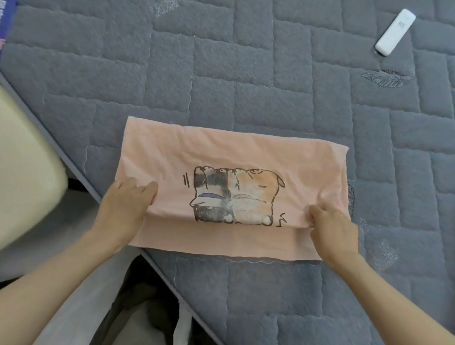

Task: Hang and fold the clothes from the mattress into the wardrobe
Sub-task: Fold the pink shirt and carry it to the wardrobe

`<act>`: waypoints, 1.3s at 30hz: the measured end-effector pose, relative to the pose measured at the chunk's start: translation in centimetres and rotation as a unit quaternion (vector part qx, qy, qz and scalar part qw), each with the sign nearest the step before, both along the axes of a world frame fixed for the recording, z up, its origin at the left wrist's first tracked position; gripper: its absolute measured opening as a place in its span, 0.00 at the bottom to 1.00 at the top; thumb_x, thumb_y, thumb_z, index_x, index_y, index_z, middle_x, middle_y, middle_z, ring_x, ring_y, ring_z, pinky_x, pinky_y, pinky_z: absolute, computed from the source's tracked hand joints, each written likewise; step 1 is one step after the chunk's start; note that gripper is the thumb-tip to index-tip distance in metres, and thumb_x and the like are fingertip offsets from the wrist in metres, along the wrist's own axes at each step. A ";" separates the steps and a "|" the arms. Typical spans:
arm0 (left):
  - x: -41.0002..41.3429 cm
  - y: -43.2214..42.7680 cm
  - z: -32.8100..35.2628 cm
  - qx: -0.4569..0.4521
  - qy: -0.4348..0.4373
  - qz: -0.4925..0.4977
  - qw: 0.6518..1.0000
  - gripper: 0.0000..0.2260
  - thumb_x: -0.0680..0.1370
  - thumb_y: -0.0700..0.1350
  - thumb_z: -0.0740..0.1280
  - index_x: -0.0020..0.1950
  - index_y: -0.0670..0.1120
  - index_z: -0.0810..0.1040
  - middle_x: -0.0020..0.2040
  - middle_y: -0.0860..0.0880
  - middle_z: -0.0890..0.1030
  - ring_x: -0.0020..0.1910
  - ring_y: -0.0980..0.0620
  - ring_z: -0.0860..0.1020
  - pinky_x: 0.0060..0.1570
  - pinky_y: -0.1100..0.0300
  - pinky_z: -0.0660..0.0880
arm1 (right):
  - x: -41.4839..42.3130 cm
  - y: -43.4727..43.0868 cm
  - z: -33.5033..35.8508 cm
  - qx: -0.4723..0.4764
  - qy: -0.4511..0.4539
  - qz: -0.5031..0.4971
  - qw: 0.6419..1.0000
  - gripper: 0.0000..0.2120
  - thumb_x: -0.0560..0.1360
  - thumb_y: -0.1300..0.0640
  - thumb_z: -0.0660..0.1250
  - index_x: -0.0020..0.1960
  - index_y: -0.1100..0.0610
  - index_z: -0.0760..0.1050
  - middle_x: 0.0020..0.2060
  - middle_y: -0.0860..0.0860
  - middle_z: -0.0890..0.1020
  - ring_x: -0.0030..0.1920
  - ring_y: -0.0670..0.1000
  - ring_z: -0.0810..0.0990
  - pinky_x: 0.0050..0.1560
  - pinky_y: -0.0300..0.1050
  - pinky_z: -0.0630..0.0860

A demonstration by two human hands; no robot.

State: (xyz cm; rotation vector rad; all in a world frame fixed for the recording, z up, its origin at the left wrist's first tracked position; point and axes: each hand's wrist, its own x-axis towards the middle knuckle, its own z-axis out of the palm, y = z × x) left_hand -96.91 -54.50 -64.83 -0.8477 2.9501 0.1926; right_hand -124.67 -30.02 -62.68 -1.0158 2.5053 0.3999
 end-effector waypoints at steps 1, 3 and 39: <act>0.6 0.8 -0.1 0.004 -0.003 0.002 1.000 0.25 0.44 0.22 0.67 0.33 0.43 0.69 0.24 0.47 0.64 0.29 0.51 0.56 0.28 0.63 0.55 | 0.5 0.8 -0.1 0.002 -0.001 0.001 1.000 0.08 0.70 0.68 0.57 0.46 0.59 0.69 0.49 0.54 0.74 0.43 0.59 0.73 0.36 0.46 0.65; 1.4 2.3 -0.3 0.001 -0.012 0.004 1.000 0.25 0.44 0.22 0.68 0.33 0.42 0.70 0.25 0.46 0.66 0.29 0.51 0.57 0.28 0.65 0.47 | 1.4 2.2 -0.4 0.012 0.003 -0.002 1.000 0.10 0.70 0.67 0.57 0.50 0.59 0.71 0.50 0.54 0.74 0.45 0.60 0.74 0.37 0.46 0.65; -25.7 -0.8 -4.0 0.261 -0.139 -0.145 0.944 0.14 0.74 0.55 0.67 0.37 0.47 0.70 0.40 0.48 0.74 0.52 0.40 0.74 0.46 0.52 0.67 | 11.3 -2.8 -6.0 -0.411 -0.184 -0.781 0.433 0.12 0.75 0.54 0.65 0.55 0.59 0.73 0.48 0.50 0.79 0.53 0.52 0.76 0.46 0.44 0.74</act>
